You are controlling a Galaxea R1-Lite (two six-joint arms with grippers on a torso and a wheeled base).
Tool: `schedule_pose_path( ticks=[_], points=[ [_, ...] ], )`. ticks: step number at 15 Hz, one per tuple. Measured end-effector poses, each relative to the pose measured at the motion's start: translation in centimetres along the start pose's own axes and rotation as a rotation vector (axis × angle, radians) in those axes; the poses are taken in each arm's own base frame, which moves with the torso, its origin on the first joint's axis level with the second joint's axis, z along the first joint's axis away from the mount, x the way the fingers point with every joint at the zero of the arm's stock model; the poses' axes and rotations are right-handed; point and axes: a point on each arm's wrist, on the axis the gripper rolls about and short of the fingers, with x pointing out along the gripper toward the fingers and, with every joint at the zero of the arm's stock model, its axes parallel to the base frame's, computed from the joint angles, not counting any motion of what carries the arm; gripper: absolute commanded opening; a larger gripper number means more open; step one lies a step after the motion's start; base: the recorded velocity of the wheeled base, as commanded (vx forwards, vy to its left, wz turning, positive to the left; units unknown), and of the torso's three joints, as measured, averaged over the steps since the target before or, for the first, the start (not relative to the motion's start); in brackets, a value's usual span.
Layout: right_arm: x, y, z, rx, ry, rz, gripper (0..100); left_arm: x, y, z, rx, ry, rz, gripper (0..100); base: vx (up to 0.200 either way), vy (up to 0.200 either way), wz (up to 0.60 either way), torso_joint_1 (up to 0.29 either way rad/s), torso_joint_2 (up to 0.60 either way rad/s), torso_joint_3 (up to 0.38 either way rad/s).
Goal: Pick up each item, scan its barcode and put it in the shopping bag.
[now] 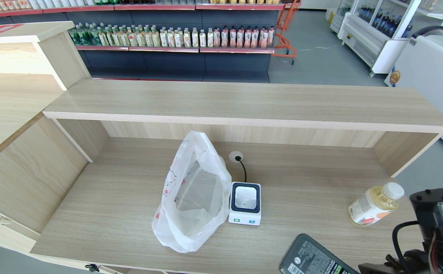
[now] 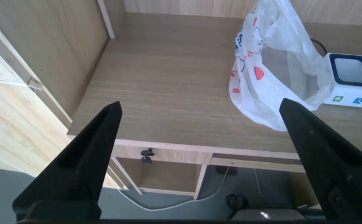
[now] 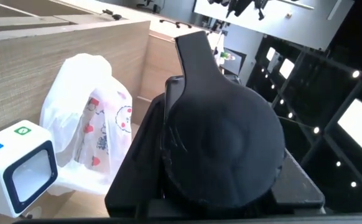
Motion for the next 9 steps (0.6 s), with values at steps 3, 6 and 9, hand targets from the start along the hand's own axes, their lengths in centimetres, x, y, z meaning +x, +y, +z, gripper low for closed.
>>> schedule_pose_path(
  ticks=[3,6,9],
  points=[
    [-0.2,-0.2,-0.1,0.025,0.010,0.003,0,0.0,0.0,0.0,0.000,0.000,0.000,100,0.000,0.000,0.00,0.000,0.00,0.000],
    [-2.0,-0.5,-1.5,0.178,0.124,0.037,0,0.0,0.0,0.0,0.000,0.000,0.000,100,0.000,0.000,0.00,0.000,0.00,0.000],
    [-7.0,-0.5,-2.5,0.490,0.474,0.172,0,0.0,0.0,0.0,0.000,0.000,0.000,100,0.000,0.000,0.00,0.000,0.00,0.000]
  ],
)
